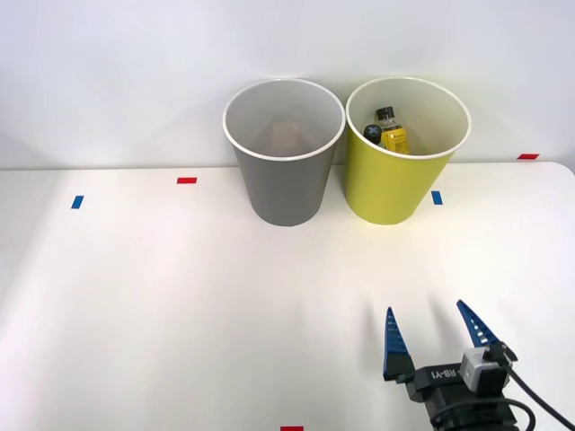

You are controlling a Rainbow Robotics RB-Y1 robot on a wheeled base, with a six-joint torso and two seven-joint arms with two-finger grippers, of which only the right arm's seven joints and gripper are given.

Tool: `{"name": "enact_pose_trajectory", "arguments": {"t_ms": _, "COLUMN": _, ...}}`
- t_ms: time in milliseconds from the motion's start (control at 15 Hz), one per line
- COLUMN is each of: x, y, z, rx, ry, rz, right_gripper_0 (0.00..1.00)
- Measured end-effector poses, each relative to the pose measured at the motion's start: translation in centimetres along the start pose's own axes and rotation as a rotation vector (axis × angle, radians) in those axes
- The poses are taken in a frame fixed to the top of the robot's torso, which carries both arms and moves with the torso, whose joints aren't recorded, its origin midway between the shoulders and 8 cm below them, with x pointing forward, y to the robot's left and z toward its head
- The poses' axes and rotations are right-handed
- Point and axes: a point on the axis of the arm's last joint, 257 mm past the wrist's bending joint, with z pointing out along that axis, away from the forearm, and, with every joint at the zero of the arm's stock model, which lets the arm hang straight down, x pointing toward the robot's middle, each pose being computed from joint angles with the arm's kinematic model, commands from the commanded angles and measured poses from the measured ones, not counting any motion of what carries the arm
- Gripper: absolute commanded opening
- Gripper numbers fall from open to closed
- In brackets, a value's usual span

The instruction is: Put cans in the gray bin, plastic bottles in the light green bin

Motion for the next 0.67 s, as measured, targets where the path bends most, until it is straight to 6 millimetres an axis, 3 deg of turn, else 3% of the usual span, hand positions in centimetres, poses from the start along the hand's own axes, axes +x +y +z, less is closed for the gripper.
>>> {"name": "enact_pose_trajectory", "arguments": {"t_ms": 667, "x": 3.5, "y": 1.2, "z": -6.4, "rx": 0.023, "ry": 0.113, "rz": 0.022, "right_gripper_0": 1.00}}
